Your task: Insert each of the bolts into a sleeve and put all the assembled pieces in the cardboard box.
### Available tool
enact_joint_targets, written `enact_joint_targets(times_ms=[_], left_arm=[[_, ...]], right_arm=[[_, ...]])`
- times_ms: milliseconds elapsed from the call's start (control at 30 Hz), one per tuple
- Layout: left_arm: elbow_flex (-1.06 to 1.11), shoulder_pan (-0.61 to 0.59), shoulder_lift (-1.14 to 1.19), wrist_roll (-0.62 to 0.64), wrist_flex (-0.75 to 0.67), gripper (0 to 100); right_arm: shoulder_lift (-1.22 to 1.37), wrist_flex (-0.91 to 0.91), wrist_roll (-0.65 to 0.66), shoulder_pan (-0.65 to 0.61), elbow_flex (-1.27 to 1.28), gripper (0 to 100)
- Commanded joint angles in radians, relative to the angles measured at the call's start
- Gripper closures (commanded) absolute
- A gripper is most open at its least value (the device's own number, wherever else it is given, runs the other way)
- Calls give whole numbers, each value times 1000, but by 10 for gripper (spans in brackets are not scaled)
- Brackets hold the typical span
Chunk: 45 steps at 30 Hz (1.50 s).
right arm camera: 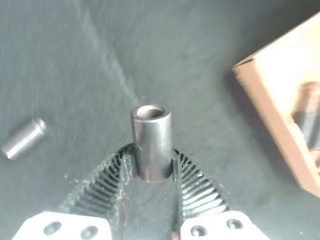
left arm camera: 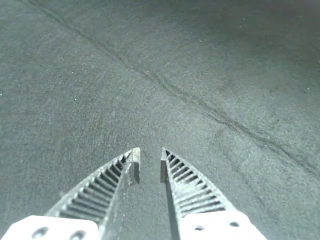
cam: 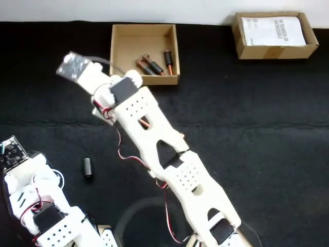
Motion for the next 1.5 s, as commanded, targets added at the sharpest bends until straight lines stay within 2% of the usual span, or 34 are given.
enact_joint_targets(times_ms=[0,67,367,567,667,833,1067,1233,1467], left_arm=[[18,54,-7,-9,12,911],[18,76,-7,-9,25,911],[18,84,-7,-9,26,910],[18,93,-7,-9,28,910],[18,105,-7,-9,44,910],[18,166,-7,-9,98,911],[18,223,-7,-15,133,910],[7,332,-8,-68,229,912],[-102,412,-7,-66,330,912]], right_arm=[[-18,16,-57,35,-242,992],[-27,13,-69,41,-335,992],[-302,16,-78,94,-315,992],[-481,62,-287,156,-315,992],[-579,61,-334,208,-314,992],[-745,62,-342,282,-308,992],[-946,62,-333,472,-302,992],[-1150,62,-333,578,-116,992],[-1557,59,-336,601,403,992]])
